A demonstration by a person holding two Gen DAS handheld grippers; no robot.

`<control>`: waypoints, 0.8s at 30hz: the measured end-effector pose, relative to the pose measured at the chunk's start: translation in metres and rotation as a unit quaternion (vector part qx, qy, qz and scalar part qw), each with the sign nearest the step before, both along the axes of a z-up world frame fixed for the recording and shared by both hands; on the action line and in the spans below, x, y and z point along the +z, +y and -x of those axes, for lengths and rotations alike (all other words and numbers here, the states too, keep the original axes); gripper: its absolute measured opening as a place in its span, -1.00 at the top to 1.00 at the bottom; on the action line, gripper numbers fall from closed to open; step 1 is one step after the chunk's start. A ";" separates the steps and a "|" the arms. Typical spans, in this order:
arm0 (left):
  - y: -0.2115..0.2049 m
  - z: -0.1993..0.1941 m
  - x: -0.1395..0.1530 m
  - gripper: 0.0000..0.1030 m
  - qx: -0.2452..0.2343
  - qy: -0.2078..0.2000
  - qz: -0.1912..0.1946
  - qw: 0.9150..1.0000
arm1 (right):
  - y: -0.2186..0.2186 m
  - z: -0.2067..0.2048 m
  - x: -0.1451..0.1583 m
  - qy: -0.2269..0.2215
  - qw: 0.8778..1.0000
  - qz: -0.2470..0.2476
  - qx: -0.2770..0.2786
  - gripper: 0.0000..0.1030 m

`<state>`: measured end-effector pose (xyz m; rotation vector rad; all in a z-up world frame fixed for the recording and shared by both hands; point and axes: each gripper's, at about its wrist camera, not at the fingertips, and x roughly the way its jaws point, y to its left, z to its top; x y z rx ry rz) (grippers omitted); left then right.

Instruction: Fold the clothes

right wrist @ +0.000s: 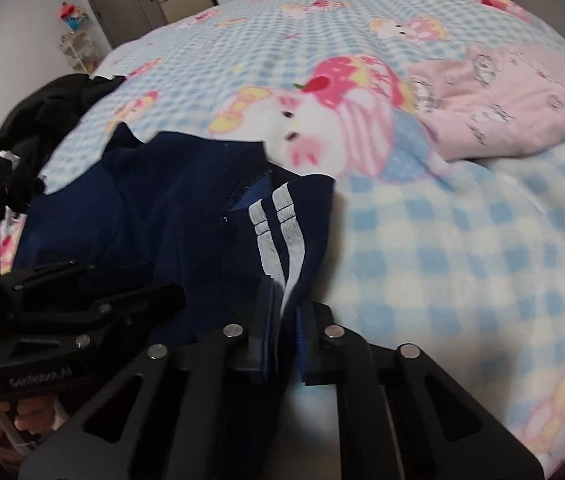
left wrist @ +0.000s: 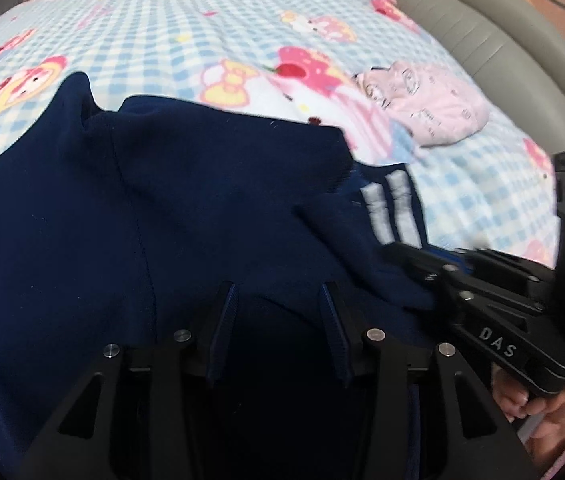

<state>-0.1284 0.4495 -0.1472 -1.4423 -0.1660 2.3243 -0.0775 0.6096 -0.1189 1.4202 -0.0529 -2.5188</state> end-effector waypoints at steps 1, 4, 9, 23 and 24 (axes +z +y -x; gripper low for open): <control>0.001 0.000 0.000 0.10 0.000 -0.001 0.004 1.000 | 0.004 -0.003 0.000 0.000 1.000 -0.015 -0.010 0.94; 0.001 0.000 0.001 0.10 0.001 -0.004 0.010 1.000 | 0.028 -0.013 0.001 0.009 0.995 -0.079 -0.066 1.00; -0.009 -0.007 0.006 0.10 0.007 0.010 -0.022 1.000 | 0.073 -0.024 0.022 0.038 0.992 0.020 -0.118 0.89; 0.001 -0.009 0.034 0.09 -0.009 0.037 -0.046 0.998 | 0.031 -0.007 0.014 0.006 0.989 0.149 0.020 0.53; 0.003 -0.008 0.031 0.09 -0.009 0.036 -0.034 0.999 | 0.030 -0.007 0.012 0.001 0.989 0.145 0.025 0.52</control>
